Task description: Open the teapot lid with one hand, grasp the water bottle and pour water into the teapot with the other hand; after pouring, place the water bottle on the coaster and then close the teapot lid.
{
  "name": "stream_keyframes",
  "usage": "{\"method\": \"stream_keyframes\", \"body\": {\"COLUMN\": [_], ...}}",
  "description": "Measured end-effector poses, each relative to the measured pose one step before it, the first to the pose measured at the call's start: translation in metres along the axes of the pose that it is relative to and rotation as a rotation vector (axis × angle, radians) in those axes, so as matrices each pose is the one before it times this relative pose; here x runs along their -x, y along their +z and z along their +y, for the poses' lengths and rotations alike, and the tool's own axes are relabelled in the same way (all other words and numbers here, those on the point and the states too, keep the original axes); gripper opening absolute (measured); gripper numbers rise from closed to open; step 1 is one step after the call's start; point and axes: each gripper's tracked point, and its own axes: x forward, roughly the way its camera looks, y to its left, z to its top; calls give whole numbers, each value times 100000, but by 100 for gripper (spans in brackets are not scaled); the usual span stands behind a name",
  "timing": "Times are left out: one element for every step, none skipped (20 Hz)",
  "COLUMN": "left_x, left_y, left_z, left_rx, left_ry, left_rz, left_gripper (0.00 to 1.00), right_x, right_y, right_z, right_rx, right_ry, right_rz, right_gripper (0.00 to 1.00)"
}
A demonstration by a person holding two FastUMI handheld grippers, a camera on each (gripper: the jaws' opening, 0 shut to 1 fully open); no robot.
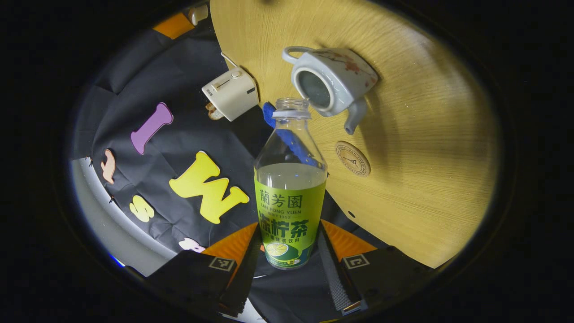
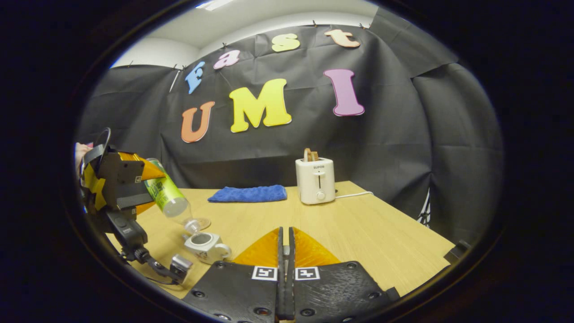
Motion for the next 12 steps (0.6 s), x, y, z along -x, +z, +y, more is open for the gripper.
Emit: {"method": "stream_keyframes", "body": {"left_x": [94, -98, -39, -80, 33, -29, -27, -29, -120, -81, 58, -102], "left_y": [-12, 161, -54, 17, -119, 34, -87, 46, -175, -115, -12, -35], "left_z": [-45, -78, 40, -10, 65, 9, 21, -89, 16, -123, -25, -281], "left_rx": [85, -64, 182, 68, 332, 306, 225, 287, 1008, 1921, 4150, 5403], "left_ry": [-135, 19, -120, -135, 133, 127, -66, 288, 254, 242, 902, -91], "left_rz": [234, -452, 237, -421, 335, -433, 228, -368, -515, -231, -1480, -1668], "left_gripper": [72, 72, 72, 72, 72, 72, 72, 72, 72, 72, 72, 72], "right_x": [25, -12, -13, 46, 26, -35, 67, 79, 4, 43, 76, 7], "right_y": [41, -39, 75, -49, 68, -1, 118, -39, 96, 40, 196, 104], "right_z": [52, 15, 41, -3, 14, -60, 8, 28, 36, -92, -43, -3], "right_rx": [50, 73, 80, 103, 77, -46, 41, -19, 15, 61, -9, -369], "right_ry": [145, -97, 161, -91, -66, -82, -95, -148, -48, -244, -460, -71], "right_rz": [-61, 13, -59, -89, -97, -83, -21, -14, 38, -211, -184, -62], "right_gripper": [2, 2, 2, 2, 2, 2, 2, 2, 2, 2, 2, 0]}}
